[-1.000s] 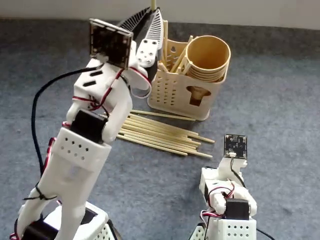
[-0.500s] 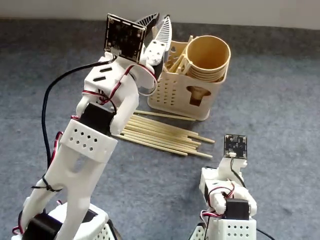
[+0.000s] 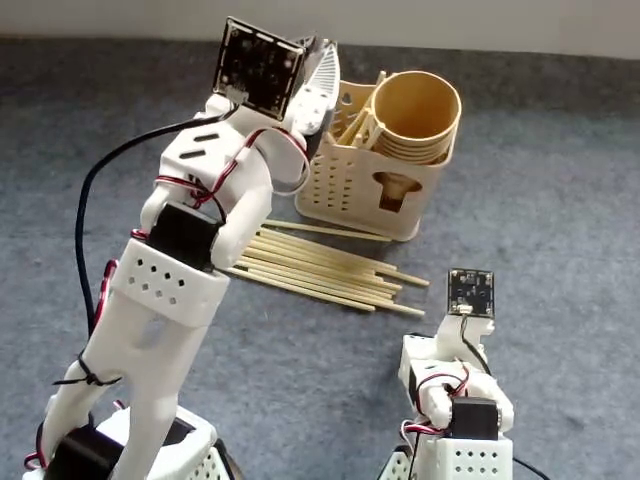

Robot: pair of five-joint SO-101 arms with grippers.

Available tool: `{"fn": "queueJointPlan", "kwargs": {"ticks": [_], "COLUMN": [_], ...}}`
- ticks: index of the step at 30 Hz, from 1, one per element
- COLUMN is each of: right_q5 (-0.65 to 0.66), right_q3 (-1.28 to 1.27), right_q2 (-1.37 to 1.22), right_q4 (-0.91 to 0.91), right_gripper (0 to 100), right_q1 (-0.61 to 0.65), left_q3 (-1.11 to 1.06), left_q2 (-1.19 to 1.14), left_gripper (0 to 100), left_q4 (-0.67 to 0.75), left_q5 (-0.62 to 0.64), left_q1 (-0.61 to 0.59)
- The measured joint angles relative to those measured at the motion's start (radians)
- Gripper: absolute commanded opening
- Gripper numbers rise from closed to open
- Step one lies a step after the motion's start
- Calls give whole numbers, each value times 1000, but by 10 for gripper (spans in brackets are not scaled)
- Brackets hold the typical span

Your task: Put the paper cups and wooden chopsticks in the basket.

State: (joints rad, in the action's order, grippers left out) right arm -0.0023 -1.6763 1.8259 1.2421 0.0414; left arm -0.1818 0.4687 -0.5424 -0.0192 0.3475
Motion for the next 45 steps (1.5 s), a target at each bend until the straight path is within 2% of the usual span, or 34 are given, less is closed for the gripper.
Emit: {"fn": "queueJointPlan", "kwargs": {"ticks": [6,11,16,21,34,42,45], "right_q5": [0,0,0,0,0,0,0], "right_q3": [0,0,0,0,0,0,0], "right_q2": [0,0,0,0,0,0,0], "right_q4": [0,0,0,0,0,0,0], "right_gripper": [5,5,5,5,5,5,5], "right_q1": [0,0,0,0,0,0,0], "left_q3": [38,-14,-183,-328,-643,-758,-796], "left_q2": [12,140,308,402,416,416,416], "left_gripper": [73,74,74,74,106,109,109], "left_q4": [-302,-430,-436,-437,-439,-439,-439], "left_q5": [-6,-6,-6,-87,-262,-354,-402], "left_q1": [-3,-8,-6,-6,-6,-6,29]}}
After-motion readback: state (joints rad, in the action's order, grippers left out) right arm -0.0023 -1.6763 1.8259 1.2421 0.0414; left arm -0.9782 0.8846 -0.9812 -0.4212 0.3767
